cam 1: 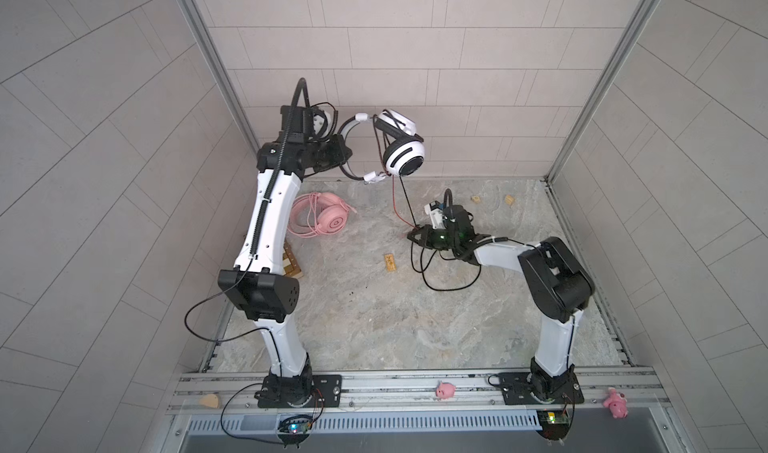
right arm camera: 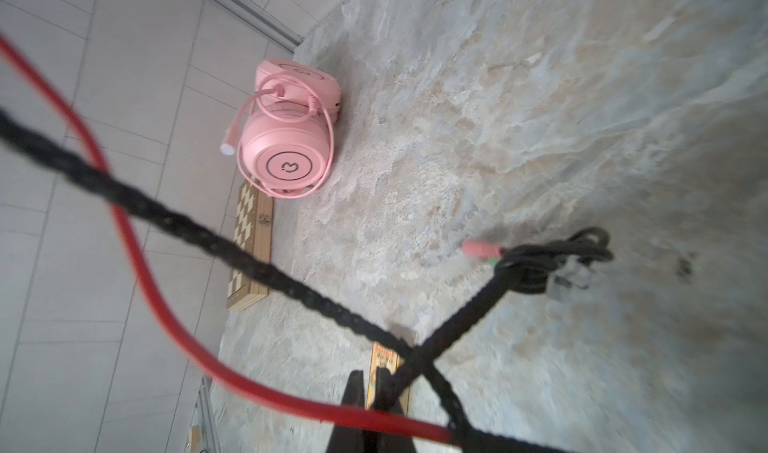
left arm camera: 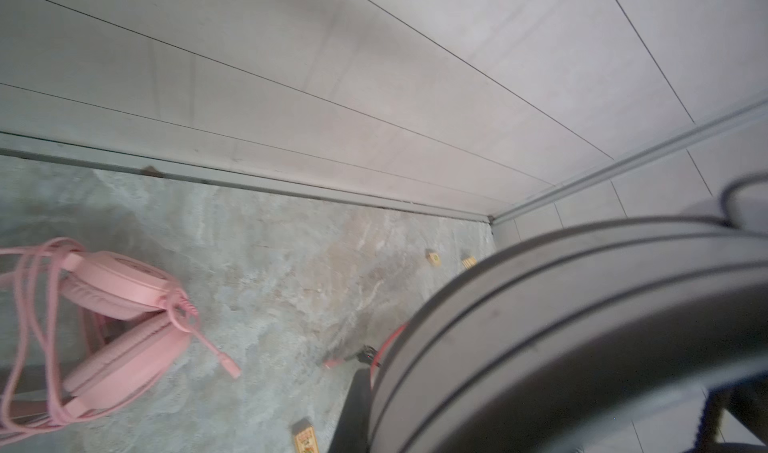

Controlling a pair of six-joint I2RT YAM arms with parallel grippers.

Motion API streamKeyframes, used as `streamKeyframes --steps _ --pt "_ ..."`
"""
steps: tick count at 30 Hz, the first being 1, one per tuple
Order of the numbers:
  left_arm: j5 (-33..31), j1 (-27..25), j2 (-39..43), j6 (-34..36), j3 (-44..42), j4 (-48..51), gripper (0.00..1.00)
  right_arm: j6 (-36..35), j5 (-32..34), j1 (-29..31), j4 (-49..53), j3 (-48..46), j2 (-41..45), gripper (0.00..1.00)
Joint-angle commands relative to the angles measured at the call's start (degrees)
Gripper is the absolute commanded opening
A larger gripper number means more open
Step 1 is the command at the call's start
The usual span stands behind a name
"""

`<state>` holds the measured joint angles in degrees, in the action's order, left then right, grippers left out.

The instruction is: Wrap the headphones

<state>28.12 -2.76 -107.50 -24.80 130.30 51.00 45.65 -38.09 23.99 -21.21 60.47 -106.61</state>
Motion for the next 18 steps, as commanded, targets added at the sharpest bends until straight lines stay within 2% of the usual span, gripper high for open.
streamKeyframes --steps 1,6,9,15,18 --pt "0.05 4.18 -0.46 -1.82 3.4 -2.16 0.0 -4.16 -9.33 -4.31 1.18 -6.08 6.68 0.0" --pt "0.31 9.1 -2.09 -2.27 5.91 -1.78 0.0 -6.84 -14.89 -12.97 3.1 -12.49 10.82 0.0" --pt "0.17 11.24 -2.11 -2.23 6.45 -1.53 0.0 -8.26 -18.63 -16.22 5.56 -13.31 12.95 0.0" --pt "0.18 14.95 -1.96 -2.36 6.68 -1.96 0.0 -16.78 -18.64 -16.38 20.73 -11.82 19.46 0.0" --pt "0.27 16.15 -2.03 -2.35 6.86 -1.98 0.0 -19.12 -15.56 -17.15 24.91 -13.29 23.96 0.0"
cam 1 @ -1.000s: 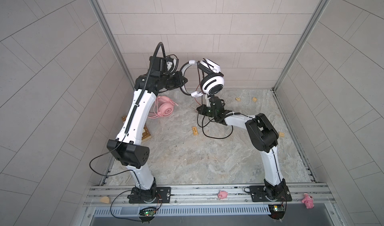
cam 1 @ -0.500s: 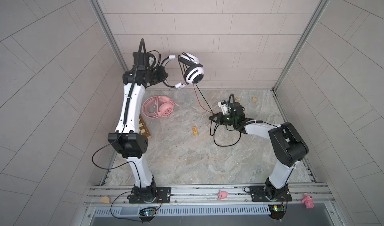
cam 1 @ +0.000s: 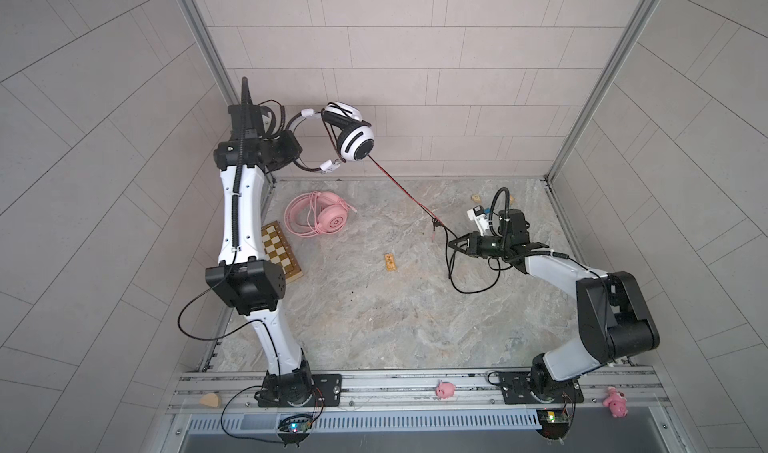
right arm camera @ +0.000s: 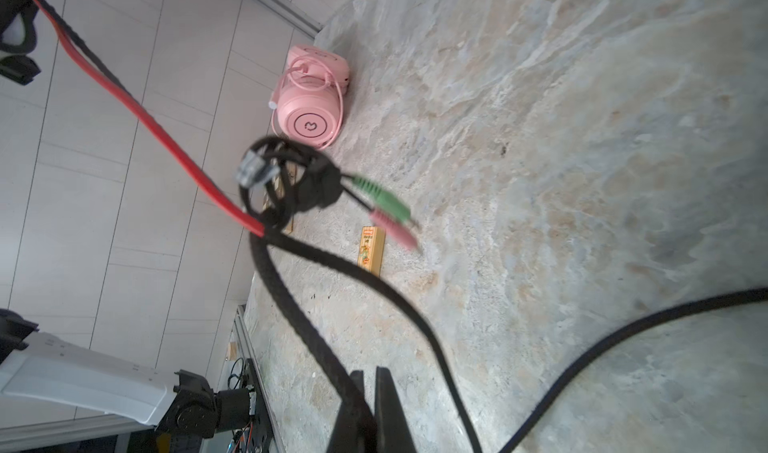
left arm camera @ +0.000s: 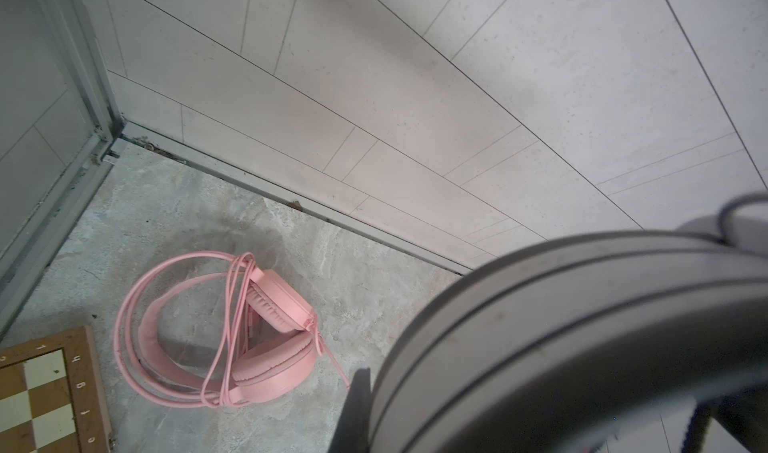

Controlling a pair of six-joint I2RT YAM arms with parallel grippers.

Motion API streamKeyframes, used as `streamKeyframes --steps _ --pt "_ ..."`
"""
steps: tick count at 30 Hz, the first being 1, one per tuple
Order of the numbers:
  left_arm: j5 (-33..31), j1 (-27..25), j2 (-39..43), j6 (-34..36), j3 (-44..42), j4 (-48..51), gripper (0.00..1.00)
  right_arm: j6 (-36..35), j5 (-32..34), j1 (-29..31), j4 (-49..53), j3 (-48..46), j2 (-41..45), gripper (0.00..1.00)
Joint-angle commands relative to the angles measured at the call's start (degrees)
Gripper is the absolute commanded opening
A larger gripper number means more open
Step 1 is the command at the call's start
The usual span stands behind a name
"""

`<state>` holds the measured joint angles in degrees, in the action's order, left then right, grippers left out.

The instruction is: Wrap the headphones

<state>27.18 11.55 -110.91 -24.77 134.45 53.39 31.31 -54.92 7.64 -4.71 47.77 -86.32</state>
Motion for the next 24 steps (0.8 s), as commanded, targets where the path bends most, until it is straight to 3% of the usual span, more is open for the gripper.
streamKeyframes --steps 1,5,8,15,24 --pt "1.21 2.11 1.41 -2.38 2.72 -4.29 0.0 -5.09 2.38 -1.54 9.33 -1.19 4.7 0.0" --pt "1.63 2.51 1.43 -2.47 2.63 -4.24 0.0 -4.14 3.17 -5.99 10.27 -4.71 6.77 0.0" --pt "2.27 2.13 1.73 -4.11 1.7 -4.51 0.0 -5.51 4.9 -5.93 11.55 -4.76 7.35 0.0" --pt "0.76 -6.78 3.58 -1.42 -1.33 -3.86 0.0 -14.64 14.08 8.69 27.64 15.8 2.57 0.0" --pt "1.21 -15.03 6.96 -1.98 -7.41 -4.64 0.0 -15.24 12.5 17.35 28.53 34.2 -8.29 0.0"
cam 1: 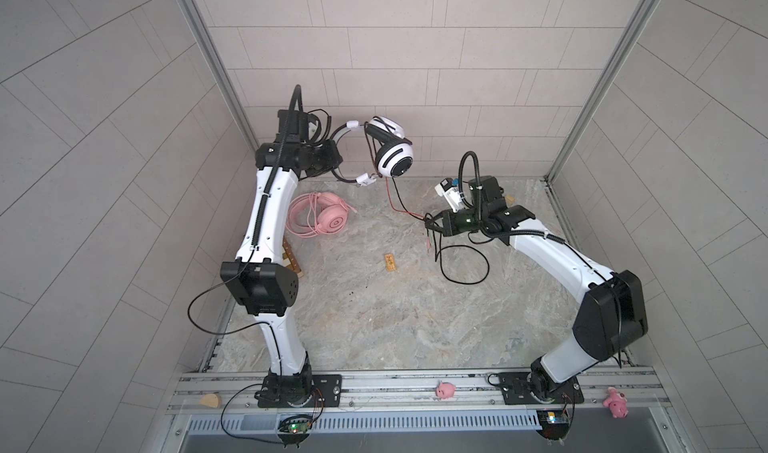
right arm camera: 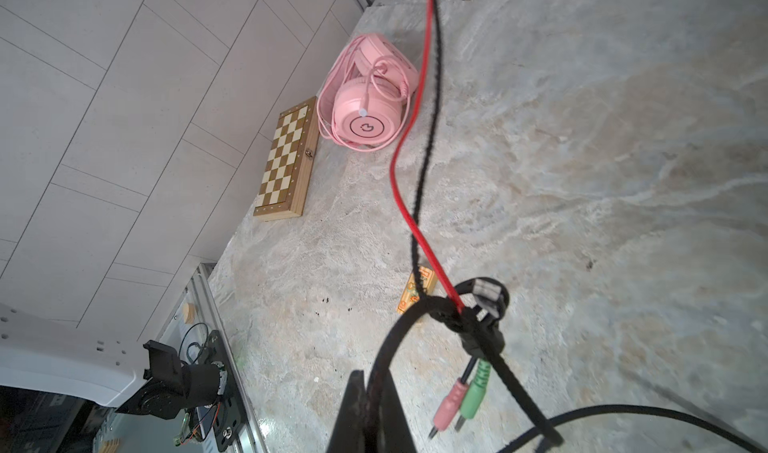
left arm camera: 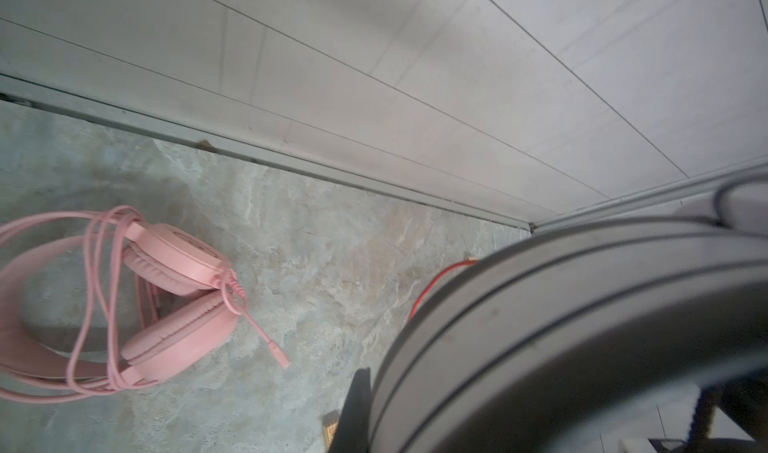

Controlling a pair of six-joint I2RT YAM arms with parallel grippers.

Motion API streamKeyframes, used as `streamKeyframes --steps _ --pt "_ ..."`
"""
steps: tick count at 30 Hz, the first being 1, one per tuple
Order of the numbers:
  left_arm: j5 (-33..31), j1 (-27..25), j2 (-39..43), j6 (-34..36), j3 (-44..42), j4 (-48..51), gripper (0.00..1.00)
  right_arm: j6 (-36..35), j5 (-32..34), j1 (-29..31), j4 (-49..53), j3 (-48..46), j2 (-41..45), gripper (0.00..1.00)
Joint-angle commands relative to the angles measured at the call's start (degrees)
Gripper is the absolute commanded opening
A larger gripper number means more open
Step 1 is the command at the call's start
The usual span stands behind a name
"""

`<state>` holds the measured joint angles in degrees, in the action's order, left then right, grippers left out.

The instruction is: Wrap the headphones

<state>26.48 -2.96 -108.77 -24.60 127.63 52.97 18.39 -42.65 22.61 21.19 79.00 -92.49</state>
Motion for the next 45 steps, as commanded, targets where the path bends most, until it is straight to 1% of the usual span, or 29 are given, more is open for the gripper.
streamKeyframes --steps 1,4,6,7,11,13,14,15,17,18,19,20,22,24,25,28,30,31,33,35,37,40,43,45 --pt "2.51 -1.14 5.23 -2.37 -1.21 -4.58 0.0 -2.1 -0.24 3.16 2.43 4.11 -2.98 0.0" --pt "3.55 -1.78 5.73 -2.69 -2.27 -5.06 0.0 1.18 -1.86 3.57 -1.34 4.49 -4.62 0.0" --pt "2.83 -1.5 5.76 -1.69 -2.15 -4.01 0.0 2.61 -2.54 3.09 -1.95 4.27 -3.96 0.0" --pt "2.53 -1.41 5.83 -0.99 -2.09 -3.12 0.0 4.13 -2.89 2.37 -3.86 3.22 -2.83 0.0" --pt "2.41 -0.67 6.76 -0.01 -4.39 -3.32 0.0 12.22 -3.56 -2.18 -17.36 -4.45 2.34 0.0" --pt "2.7 -0.08 7.19 -0.31 -5.82 -3.97 0.0 15.48 -3.18 -4.56 -21.36 -7.41 4.34 0.0" --pt "2.7 -0.11 7.39 -0.53 -6.43 -4.16 0.0 15.41 -1.66 -5.0 -20.32 -7.44 4.52 0.0" --pt "2.49 -0.11 7.65 -1.05 -7.09 -4.99 0.0 13.53 -0.14 -4.5 -17.12 -6.09 4.0 0.0" --pt "3.38 -0.45 8.43 -3.85 -10.28 -9.26 0.0 7.0 1.4 0.68 -7.57 0.0 0.85 0.0" --pt "4.0 -0.84 8.53 -4.76 -11.19 -10.6 0.0 5.0 1.4 3.58 -4.58 2.16 -0.83 0.0" --pt "4.32 -1.34 8.26 -4.97 -11.27 -10.87 0.0 4.11 0.99 5.93 -2.98 4.36 -1.87 0.0" --pt "4.69 -1.68 7.86 -4.72 -10.82 -10.46 0.0 4.0 0.02 7.6 -3.45 5.37 -2.25 0.0" --pt "5.08 -1.56 7.14 -3.93 -9.62 -8.7 0.0 5.15 -2.03 8.39 -6.69 4.93 -1.23 0.0" --pt "4.43 -1.29 6.73 -2.25 -8.1 -5.83 0.0 5.1 -1.45 6.83 -7.48 3.56 0.99 0.0" --pt "4.26 -1.1 6.98 -1.66 -8.06 -5.3 0.0 4.95 -0.9 5.07 -7.47 2.34 2.22 0.0" --pt "4.09 -0.48 8.16 -1.96 -9.88 -6.43 0.0 7.26 -2.16 -1.98 -9.29 -2.29 4.19 0.0" --pt "4.24 -0.5 8.74 -2.74 -11.18 -7.85 0.0 9.16 -2.74 -5.01 -11.53 -5.51 5.0 0.0" --pt "4.5 -0.58 8.75 -3.3 -11.63 -8.58 0.0 9.38 -2.45 -5.22 -11.74 -6.16 5.34 0.0" --pt "4.8 -0.64 8.64 -4.13 -12.01 -9.44 0.0 9.13 -2.9 -2.81 -11.21 -5.51 5.37 0.0" --pt "5.18 -0.56 8.2 -4.74 -11.97 -9.82 0.0 6.41 -3.14 1.29 -8.09 -2.12 4.39 0.0" --pt "5.84 -0.63 8.09 -5.0 -11.54 -9.77 0.0 4.48 -1.58 2.81 -6.07 -0.5 4.15 0.0" --pt "5.55 -0.63 8.76 -3.84 -11.45 -8.62 0.0 7.05 -0.31 -0.76 -9.64 -3.32 5.65 0.0" --pt "3.38 -0.39 9.69 -1.76 -11.48 -6.59 0.0 10.83 -1.47 -5.16 -13.72 -6.68 7.76 0.0" --pt "3.16 -0.44 10.11 -2.25 -12.4 -7.48 0.0 10.3 -2.18 -4.16 -12.21 -5.26 7.52 0.0"
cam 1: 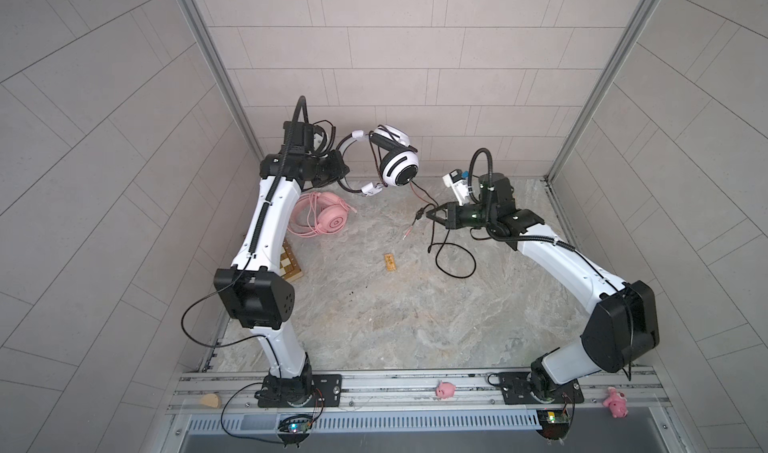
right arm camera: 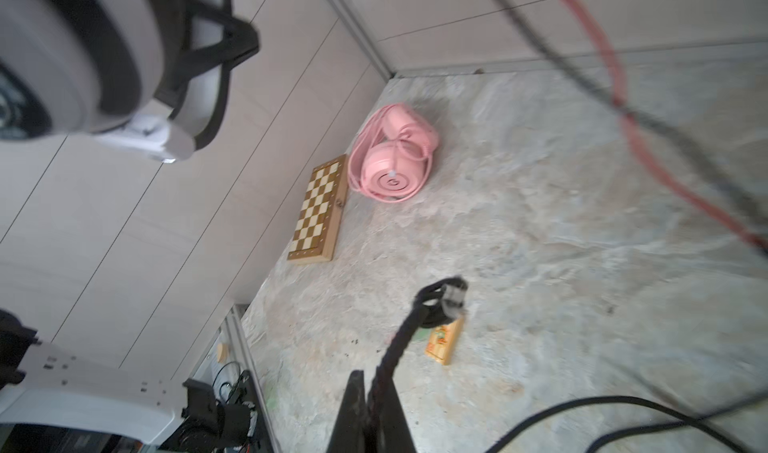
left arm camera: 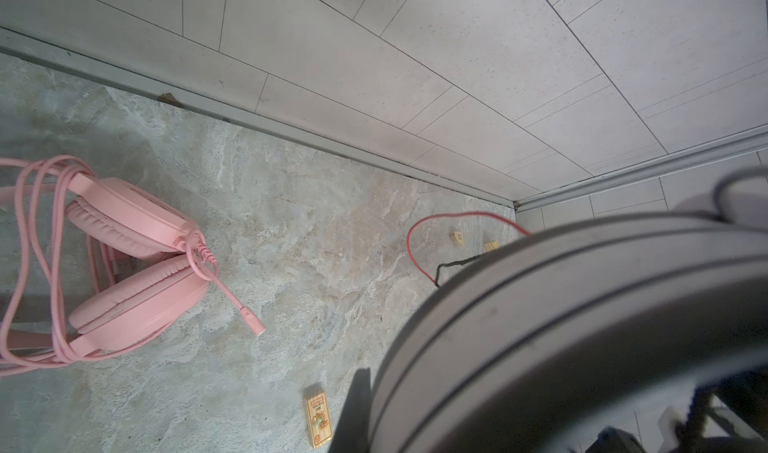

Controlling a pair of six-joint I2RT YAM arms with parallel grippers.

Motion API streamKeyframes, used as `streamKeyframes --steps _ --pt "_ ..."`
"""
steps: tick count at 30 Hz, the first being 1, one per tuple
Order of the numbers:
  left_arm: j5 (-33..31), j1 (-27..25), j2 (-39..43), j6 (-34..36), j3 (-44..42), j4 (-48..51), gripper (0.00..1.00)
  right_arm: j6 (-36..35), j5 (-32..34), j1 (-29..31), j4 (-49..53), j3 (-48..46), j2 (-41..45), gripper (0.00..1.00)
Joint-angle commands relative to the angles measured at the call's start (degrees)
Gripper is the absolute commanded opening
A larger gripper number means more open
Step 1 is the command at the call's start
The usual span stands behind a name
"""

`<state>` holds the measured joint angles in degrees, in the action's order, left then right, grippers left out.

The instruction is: Wrap the headphones

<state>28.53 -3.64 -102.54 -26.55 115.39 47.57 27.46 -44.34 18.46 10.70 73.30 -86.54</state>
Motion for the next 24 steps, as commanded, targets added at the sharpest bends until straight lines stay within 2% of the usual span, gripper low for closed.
streamKeyframes --steps 1,3,6,13,17,19,24 --pt "1.87 0.22 3.94 -1.25 -0.95 -3.56 0.0 0.23 -1.94 1.8 -0.17 2.1 0.85 0.0" --pt "2.95 0.23 3.32 -2.6 -1.11 -5.05 0.0 -2.34 -1.22 4.01 3.92 4.53 0.76 0.0" --pt "3.12 0.26 1.94 -1.73 1.98 -2.46 0.0 -2.17 1.84 2.29 3.83 1.23 4.23 0.0" --pt "1.0 0.27 2.53 -0.69 4.94 -1.53 0.0 2.13 6.4 -14.39 2.07 -14.99 11.01 0.0" --pt "1.49 0.15 2.36 -1.38 6.77 -1.49 0.0 -1.95 7.84 -17.62 5.93 -19.0 11.32 0.0" --pt "1.47 0.01 2.43 -1.85 8.0 -1.34 0.0 -4.66 10.63 -17.58 8.51 -19.63 11.35 0.08" --pt "1.54 -0.41 2.68 -2.57 10.92 -1.26 0.0 -7.46 18.72 -17.6 13.38 -19.78 12.59 0.43"
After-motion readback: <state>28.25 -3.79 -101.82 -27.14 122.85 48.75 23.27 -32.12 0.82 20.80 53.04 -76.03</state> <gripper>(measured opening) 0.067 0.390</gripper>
